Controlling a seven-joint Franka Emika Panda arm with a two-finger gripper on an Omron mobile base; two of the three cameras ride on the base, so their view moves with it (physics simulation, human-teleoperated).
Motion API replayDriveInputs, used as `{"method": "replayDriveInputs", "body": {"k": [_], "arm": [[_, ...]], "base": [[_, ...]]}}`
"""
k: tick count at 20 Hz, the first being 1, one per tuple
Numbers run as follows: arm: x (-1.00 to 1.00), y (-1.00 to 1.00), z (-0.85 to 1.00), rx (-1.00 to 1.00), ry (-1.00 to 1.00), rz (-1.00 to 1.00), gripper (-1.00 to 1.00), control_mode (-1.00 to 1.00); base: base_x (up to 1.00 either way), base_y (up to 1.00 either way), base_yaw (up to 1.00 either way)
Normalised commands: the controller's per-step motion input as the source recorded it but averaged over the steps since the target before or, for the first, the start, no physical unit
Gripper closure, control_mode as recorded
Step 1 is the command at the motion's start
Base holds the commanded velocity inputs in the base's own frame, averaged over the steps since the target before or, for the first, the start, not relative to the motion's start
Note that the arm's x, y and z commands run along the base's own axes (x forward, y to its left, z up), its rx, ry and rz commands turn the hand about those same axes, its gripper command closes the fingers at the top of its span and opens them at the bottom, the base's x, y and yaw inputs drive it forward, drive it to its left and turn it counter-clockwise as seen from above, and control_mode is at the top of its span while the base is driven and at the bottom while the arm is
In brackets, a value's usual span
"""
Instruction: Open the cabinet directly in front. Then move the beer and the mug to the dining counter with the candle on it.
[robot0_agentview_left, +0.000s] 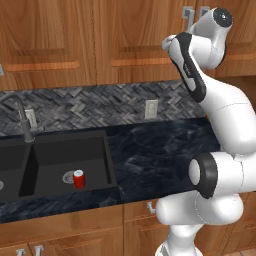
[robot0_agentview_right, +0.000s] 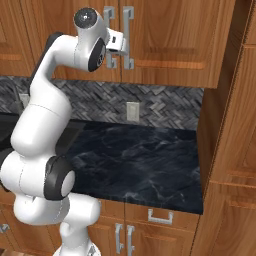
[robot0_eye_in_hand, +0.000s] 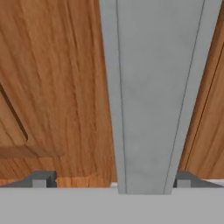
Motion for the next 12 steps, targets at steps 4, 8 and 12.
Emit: {"method": "replayDriveInputs", "body": {"k": [4, 8, 12], "arm": [[0.51, 0.14, -0.37, 0.00, -0.04, 0.05, -1.00, -1.00], [0.53, 0.37, -0.67, 0.00, 0.00, 0.10, -1.00, -1.00], [0.63, 0.51, -0.73, -0.01, 0.05, 0.11, 1.00, -1.00]], "base": [[0.00, 0.00, 0.00], [0.00, 0.00, 0.00], [0.00, 0.00, 0.00]]}}
